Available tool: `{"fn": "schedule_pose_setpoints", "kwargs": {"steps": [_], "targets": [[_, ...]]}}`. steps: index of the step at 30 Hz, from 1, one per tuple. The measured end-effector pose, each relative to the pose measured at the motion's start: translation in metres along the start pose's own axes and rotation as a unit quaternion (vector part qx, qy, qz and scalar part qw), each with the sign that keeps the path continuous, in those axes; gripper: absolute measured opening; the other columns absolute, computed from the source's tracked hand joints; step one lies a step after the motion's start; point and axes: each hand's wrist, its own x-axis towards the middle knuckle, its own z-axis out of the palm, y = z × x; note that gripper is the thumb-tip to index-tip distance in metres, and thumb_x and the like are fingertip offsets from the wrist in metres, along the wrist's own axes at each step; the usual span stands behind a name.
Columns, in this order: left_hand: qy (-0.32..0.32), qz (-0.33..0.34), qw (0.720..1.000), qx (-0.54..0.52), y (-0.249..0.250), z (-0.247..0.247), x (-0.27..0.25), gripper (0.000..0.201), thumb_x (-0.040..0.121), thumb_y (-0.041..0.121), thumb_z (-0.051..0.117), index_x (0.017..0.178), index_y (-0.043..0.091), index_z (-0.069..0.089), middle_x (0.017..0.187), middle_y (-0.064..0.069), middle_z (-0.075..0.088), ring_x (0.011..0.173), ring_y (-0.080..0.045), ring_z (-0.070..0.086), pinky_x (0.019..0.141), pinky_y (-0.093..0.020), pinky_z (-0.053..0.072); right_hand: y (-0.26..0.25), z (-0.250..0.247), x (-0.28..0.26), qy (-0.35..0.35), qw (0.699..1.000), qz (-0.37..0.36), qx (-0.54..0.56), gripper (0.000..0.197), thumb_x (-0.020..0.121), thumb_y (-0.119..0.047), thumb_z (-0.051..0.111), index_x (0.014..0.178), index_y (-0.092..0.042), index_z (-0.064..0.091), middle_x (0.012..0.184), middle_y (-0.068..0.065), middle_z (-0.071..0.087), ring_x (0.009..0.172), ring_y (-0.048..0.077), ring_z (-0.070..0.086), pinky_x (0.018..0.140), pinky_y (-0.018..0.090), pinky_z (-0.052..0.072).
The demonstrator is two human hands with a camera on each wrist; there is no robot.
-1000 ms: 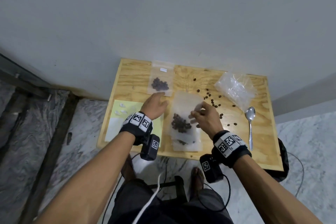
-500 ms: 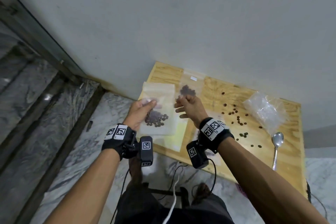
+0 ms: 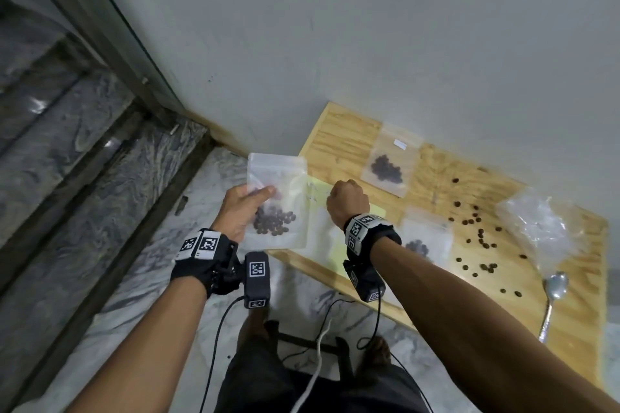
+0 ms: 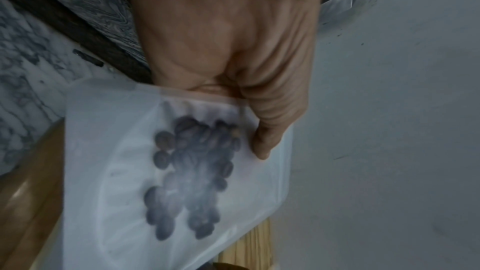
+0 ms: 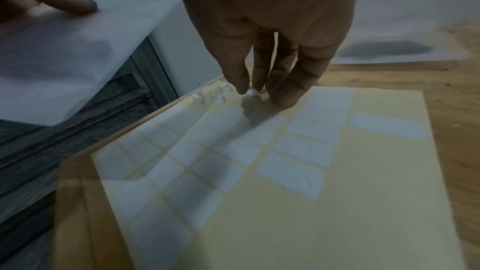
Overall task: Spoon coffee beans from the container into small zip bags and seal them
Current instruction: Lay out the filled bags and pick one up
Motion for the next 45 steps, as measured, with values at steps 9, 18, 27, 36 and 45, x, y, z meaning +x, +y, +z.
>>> {"fn": "schedule_pose_setpoints", "kwargs": {"steps": [9,18,27,36,45], "targets": [[-0.025,-0.005,1.000,0.009,0.004,0.024,-0.005,0.018,0.089,0.012,0.068,0.096,-0.004,0.072,0.088,-0.010,0.075,0.066,-0.017,0.069,0.059,-0.020,0.052,0.013,-0.023,-0.013,0.075,0.985,0.017,0.154,0.014,0.092,-0.017,0.048,0.084,-0.008,0.056,0.087,0.009,0.061,0.076,0.031,0.056,0.061,0.031,0.040],[-0.128,0.015,0.990,0.050,0.030,0.101,-0.021,0.015,0.088,0.017,0.071,0.098,0.006,0.072,0.103,-0.010,0.075,0.090,-0.031,0.071,0.085,-0.041,0.048,0.030,-0.100,-0.063,0.170,0.943,-0.103,0.267,0.013,0.089,-0.026,0.065,0.081,-0.019,0.059,0.078,-0.009,0.059,0.067,0.011,0.055,0.061,0.030,0.045],[-0.210,0.044,0.969,0.121,0.042,0.163,-0.038,0.022,0.094,0.015,0.064,0.076,0.018,0.078,0.100,-0.016,0.074,0.093,-0.034,0.071,0.083,-0.043,0.054,0.059,-0.128,-0.073,0.216,0.957,-0.062,0.181,0.010,0.090,-0.028,0.063,0.084,-0.020,0.061,0.083,-0.010,0.060,0.072,0.006,0.054,0.053,0.015,0.031],[-0.227,0.085,0.958,0.152,0.049,0.180,-0.045,0.016,0.094,0.003,0.057,0.083,0.011,0.064,0.084,-0.003,0.075,0.067,-0.013,0.071,0.053,-0.024,0.050,0.070,-0.136,-0.076,0.264,0.952,0.010,0.158,0.029,0.085,-0.038,0.069,0.099,-0.017,0.055,0.101,-0.005,0.053,0.080,0.013,0.052,0.059,0.026,0.035],[-0.224,0.067,0.962,0.139,0.051,0.182,-0.033,0.009,0.091,0.008,0.062,0.095,0.003,0.067,0.093,-0.015,0.075,0.080,-0.032,0.072,0.072,-0.042,0.055,0.085,-0.147,-0.073,0.078,0.784,0.096,0.608,0.055,0.078,-0.002,0.076,0.125,-0.008,0.047,0.097,0.007,0.072,0.076,0.016,0.069,0.062,0.027,0.053]]}}
